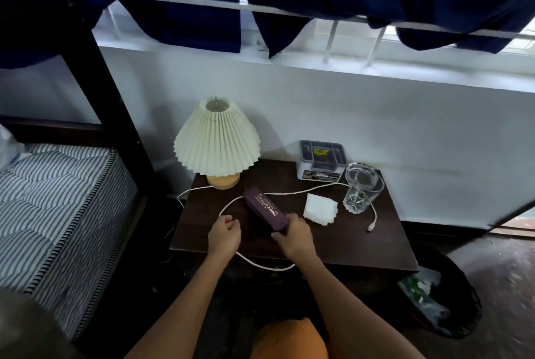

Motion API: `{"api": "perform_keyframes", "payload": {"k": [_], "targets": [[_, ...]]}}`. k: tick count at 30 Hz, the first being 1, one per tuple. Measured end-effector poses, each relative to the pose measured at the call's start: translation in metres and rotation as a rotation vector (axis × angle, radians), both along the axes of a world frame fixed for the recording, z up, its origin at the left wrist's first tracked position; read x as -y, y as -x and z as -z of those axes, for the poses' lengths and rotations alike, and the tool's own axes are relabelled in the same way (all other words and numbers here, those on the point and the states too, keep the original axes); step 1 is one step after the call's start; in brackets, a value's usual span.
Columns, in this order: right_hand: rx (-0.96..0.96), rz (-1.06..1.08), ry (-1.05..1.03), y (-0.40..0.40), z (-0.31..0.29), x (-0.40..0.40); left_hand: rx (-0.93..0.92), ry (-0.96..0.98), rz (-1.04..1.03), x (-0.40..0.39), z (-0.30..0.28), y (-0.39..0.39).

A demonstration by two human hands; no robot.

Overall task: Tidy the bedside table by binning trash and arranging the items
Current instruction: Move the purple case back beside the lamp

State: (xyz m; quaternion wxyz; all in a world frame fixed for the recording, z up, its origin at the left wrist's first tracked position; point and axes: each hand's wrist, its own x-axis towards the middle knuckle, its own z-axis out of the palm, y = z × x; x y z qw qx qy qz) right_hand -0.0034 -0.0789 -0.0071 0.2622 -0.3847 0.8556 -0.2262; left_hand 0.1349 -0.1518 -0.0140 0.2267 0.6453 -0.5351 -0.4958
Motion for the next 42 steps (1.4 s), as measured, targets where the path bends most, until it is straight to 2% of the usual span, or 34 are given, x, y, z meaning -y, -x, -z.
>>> {"api": "perform_keyframes", "payload": {"k": [7, 12, 18, 27, 32, 39, 42], "targets": [[-0.075, 0.078, -0.025, 0.0, 0.018, 0.032, 0.059, 0.05, 0.156, 0.034, 0.01, 0.021], [-0.078, 0.04, -0.103, 0.009, 0.025, 0.037, 0.131, 0.115, 0.249, 0.05, 0.013, 0.039], [-0.012, 0.063, 0.027, 0.023, 0.021, 0.035, 0.156, 0.17, 0.291, 0.061, 0.015, 0.054], [0.052, 0.139, 0.207, 0.054, 0.012, 0.051, 0.002, 0.137, 0.315, 0.089, 0.008, 0.08], [0.023, 0.162, 0.205, 0.062, 0.02, 0.067, 0.058, 0.135, 0.371, 0.109, 0.013, 0.097], [0.11, 0.222, 0.252, 0.068, 0.028, 0.102, 0.151, 0.029, 0.339, 0.128, 0.026, 0.1], [0.088, 0.216, 0.24, 0.071, 0.032, 0.116, 0.195, 0.01, 0.329, 0.133, 0.028, 0.102]]}}
